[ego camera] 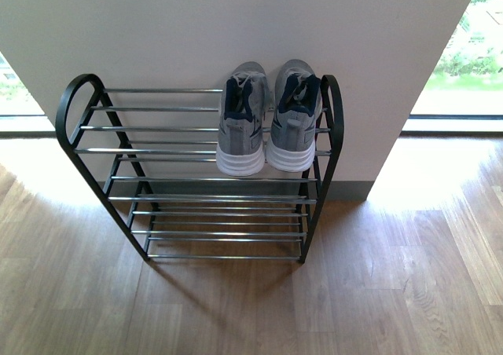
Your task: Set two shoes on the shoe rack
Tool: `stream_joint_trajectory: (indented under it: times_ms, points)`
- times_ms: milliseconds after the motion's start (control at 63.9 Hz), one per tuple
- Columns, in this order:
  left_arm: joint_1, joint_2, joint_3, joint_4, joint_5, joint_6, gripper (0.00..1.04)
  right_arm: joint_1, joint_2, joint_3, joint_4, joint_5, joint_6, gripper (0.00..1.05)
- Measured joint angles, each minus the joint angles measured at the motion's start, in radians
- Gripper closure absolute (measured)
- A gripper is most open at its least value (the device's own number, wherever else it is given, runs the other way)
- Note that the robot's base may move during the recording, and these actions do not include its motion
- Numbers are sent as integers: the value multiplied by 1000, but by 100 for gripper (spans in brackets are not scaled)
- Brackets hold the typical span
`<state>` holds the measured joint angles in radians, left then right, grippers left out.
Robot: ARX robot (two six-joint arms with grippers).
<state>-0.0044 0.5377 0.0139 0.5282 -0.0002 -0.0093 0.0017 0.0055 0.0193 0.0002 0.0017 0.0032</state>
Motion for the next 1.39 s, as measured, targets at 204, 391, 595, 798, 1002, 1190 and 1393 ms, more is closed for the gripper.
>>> stream_joint_trajectory:
  times_ms: [204,391,595,798,1002,1190,1393]
  points:
    - [0,-107,0,-101,0,0,103,0,0,0,0,0,0,103]
    - [0,-195,0,-184,0,0,103,0,0,0,0,0,0,103]
    - [0,-276,0,-265,0,0,103,0,0,0,0,0,0,103]
    - [0,-330,0,-318,0,0,103,0,0,0,0,0,0,103]
    - [0,-416,0,-427,0,0,103,0,0,0,0,0,0,103]
    - [0,-519,0,-526,-1,1,103,0,0,0,0,0,0,103]
    - [1,-521,0,-528,0,0,95,0,-1,0,0,0,-1,87]
